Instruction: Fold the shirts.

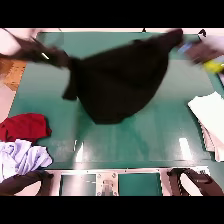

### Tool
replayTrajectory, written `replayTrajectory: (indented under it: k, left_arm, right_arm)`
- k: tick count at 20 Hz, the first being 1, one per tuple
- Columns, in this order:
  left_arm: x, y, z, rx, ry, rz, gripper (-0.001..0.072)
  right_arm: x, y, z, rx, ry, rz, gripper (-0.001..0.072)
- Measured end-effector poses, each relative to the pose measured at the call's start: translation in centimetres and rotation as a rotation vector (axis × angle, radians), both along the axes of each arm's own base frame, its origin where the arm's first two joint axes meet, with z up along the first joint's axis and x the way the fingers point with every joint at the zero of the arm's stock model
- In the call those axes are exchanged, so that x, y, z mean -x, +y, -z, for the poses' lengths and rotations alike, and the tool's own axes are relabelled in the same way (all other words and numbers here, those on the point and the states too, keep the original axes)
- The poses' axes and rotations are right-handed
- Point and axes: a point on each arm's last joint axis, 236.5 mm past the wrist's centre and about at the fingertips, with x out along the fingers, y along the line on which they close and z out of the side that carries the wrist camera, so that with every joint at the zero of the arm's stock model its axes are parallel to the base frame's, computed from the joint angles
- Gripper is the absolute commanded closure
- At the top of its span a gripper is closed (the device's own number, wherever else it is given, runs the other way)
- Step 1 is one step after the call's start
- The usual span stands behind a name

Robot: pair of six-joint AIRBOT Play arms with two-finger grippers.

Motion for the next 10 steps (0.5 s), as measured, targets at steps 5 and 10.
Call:
replayTrajectory:
  k: [5, 10]
  left_arm:
    - [9.4, -0.6, -21.7, 0.139, -0.477, 0.106, 0.0686]
    - [15.9, -0.6, -27.6, 0.166, -0.621, 0.175, 0.0686]
  right_arm:
    - [9.1, 0.2, -13.6, 0.103, -0.352, 0.022, 0.0690]
    - [13.9, 1.2, -16.1, 0.160, -0.450, 0.017, 0.0689]
